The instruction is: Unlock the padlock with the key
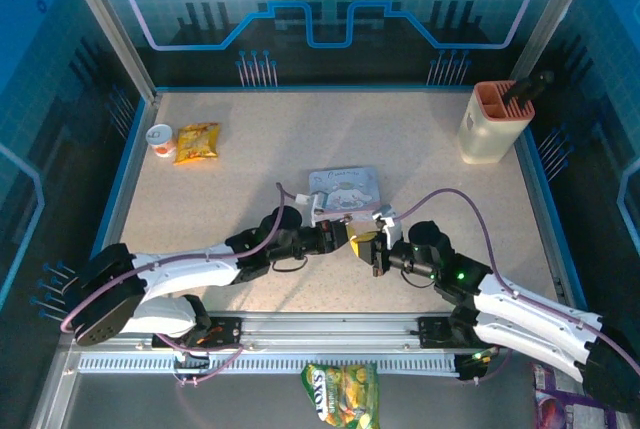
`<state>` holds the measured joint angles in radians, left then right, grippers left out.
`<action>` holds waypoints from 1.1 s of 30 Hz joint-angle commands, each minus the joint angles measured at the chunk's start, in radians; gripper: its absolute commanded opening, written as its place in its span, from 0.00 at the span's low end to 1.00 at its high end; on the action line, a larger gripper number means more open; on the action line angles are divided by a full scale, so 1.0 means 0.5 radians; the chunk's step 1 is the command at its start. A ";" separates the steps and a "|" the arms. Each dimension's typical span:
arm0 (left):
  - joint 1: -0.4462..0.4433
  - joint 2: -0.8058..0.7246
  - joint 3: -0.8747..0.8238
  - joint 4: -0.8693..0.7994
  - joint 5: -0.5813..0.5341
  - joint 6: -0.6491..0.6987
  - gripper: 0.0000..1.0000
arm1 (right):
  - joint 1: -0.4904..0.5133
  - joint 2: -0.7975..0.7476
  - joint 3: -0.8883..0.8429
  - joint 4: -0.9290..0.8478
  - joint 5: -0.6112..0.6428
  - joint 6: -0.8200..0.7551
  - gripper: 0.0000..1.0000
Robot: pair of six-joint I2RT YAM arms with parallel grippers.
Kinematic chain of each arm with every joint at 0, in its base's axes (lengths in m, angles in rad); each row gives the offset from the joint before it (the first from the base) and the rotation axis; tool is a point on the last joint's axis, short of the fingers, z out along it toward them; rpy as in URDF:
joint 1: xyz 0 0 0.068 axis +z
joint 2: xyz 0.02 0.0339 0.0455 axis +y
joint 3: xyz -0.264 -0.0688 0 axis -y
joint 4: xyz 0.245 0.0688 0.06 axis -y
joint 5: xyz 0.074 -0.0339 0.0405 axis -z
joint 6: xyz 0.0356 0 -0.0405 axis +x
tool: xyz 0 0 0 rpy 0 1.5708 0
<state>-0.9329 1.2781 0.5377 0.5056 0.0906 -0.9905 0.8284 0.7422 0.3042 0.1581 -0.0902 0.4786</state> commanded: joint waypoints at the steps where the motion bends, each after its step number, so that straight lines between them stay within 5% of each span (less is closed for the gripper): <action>1: -0.017 -0.061 -0.083 0.113 -0.176 -0.178 0.01 | -0.038 -0.062 -0.008 0.272 -0.009 0.139 0.04; 21: -0.107 -0.041 -0.173 0.443 -0.389 -0.431 0.01 | -0.048 -0.053 -0.033 0.486 -0.031 0.247 0.16; 33: -0.159 -0.088 -0.183 0.416 -0.460 -0.431 0.01 | -0.051 -0.092 -0.014 0.451 -0.004 0.256 0.00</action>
<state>-0.9924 1.2480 0.4679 0.7322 -0.1043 -1.2060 0.8085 0.7223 0.2928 0.3149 -0.1043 0.6056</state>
